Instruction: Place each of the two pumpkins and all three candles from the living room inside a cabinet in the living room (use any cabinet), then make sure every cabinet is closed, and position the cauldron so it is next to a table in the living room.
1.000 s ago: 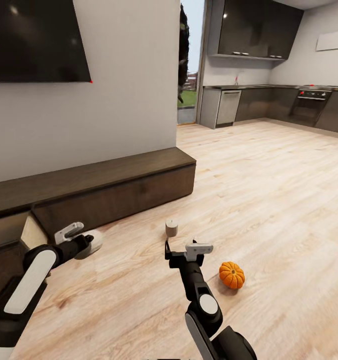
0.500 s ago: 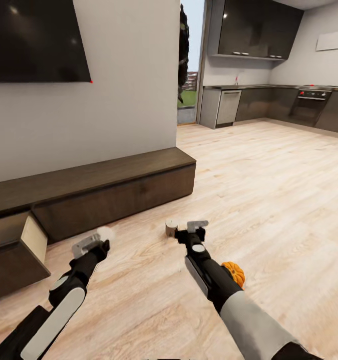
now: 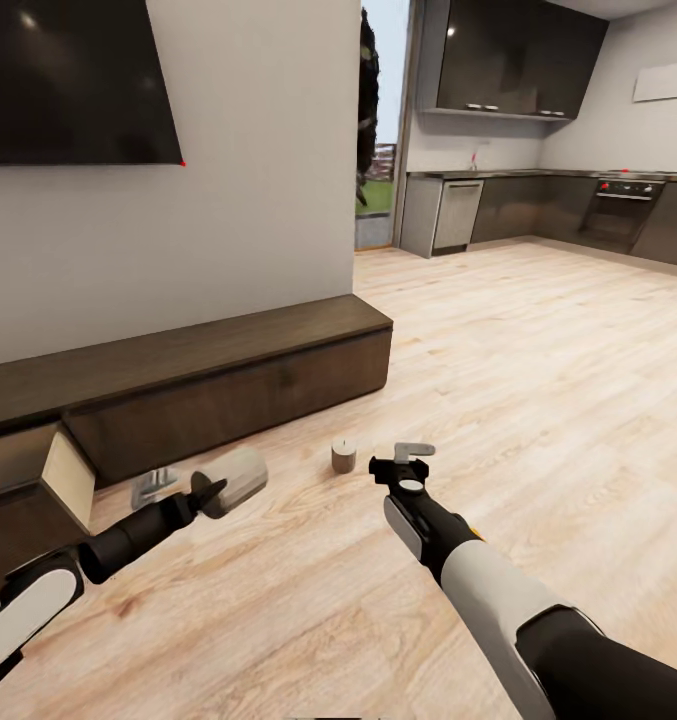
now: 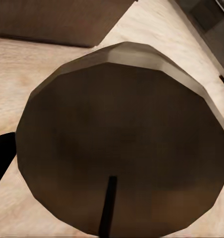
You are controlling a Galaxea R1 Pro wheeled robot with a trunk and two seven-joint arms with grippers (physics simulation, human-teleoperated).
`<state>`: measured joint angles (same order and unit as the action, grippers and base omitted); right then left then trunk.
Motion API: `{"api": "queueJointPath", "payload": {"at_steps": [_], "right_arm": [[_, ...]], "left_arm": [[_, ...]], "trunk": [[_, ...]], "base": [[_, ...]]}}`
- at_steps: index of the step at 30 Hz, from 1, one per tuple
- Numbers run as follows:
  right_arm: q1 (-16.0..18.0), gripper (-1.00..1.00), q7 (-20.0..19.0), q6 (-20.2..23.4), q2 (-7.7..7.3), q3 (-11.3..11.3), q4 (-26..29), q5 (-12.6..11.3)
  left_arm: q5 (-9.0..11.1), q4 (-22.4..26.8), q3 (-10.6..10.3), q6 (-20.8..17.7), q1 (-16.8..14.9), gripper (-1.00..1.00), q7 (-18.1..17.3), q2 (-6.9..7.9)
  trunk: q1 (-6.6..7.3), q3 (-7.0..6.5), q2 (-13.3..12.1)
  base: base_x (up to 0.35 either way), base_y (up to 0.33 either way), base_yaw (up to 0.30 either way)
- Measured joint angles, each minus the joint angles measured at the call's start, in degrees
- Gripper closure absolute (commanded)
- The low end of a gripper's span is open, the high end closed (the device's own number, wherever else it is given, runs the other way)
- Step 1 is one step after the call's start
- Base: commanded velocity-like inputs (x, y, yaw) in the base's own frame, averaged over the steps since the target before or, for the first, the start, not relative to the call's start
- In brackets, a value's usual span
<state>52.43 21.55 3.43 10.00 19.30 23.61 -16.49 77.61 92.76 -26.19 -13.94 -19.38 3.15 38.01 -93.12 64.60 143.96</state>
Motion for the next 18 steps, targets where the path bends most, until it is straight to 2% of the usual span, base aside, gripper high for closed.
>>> {"api": "queueJointPath", "payload": {"at_steps": [2, 6, 7, 8, 9, 10, 11, 12, 14, 18], "right_arm": [[0.0, -1.00, 0.0, 0.1, 0.00, 0.0, -0.1, 0.0], [0.0, -1.00, -0.1, 0.1, 0.00, 0.0, -0.3, 0.0], [0.0, -1.00, -0.1, 0.0, 0.00, 0.0, -0.3, 0.0], [0.0, -1.00, -0.1, 0.0, 0.00, 0.0, -0.3, 0.0], [0.0, -1.00, -0.1, 0.0, 0.00, 0.0, -0.3, 0.0], [0.0, -1.00, -0.1, 0.0, 0.00, 0.0, -0.3, 0.0], [0.0, -1.00, -0.1, 0.0, 0.00, 0.0, -0.3, 0.0], [0.0, -1.00, -0.4, 0.0, 0.00, 0.0, -0.3, 0.0], [0.0, -1.00, -1.7, 0.0, 0.00, 0.0, -0.3, -0.1], [0.0, -1.00, -2.6, 0.1, 0.00, 0.0, -0.3, -0.3]], "left_arm": [[0.5, 0.0, 0.0, -0.2, 0.0, 1.00, -0.3, 0.50], [0.4, 0.0, -0.1, 0.1, 0.0, 1.00, 0.3, 0.54], [-1.5, 0.2, -1.9, 4.2, 0.0, 1.00, 6.3, 0.10], [-2.8, -0.9, -2.9, 6.5, 0.0, 1.00, 13.9, -0.26], [-3.0, -1.0, -3.9, 8.3, 0.1, 1.00, 16.3, -0.67], [-3.6, 0.0, -5.1, 10.1, 0.0, 1.00, 18.7, -1.50], [-3.8, 0.0, -5.3, 10.5, 0.0, 1.00, 19.5, -1.79], [-5.2, 0.0, -5.8, 11.3, 0.1, 1.00, 22.9, -2.83], [-6.9, 0.0, -6.1, 11.7, 0.0, 1.00, 26.7, -4.47], [-7.6, 0.1, -6.5, 11.3, 0.1, 1.00, 28.6, -5.60]], "trunk": [[0.00, 0.00, 0.0], [0.00, 0.00, 0.0], [0.00, 0.00, 0.0], [0.00, 0.00, 0.0], [-0.01, 0.01, 0.0], [0.00, 0.00, 0.0], [0.00, 0.00, 0.0], [-0.01, 0.00, 0.0], [0.00, 0.00, 0.0], [0.00, 0.00, 0.0]], "base": [[0.000, 0.000, 0.000], [0.000, 0.000, 0.000], [0.000, 0.000, 0.000], [0.000, 0.000, 0.000], [0.000, 0.000, 0.000], [0.000, 0.000, 0.000], [0.000, 0.000, 0.000], [0.000, 0.000, 0.000], [0.000, 0.000, 0.000], [0.000, 0.000, 0.000]]}}
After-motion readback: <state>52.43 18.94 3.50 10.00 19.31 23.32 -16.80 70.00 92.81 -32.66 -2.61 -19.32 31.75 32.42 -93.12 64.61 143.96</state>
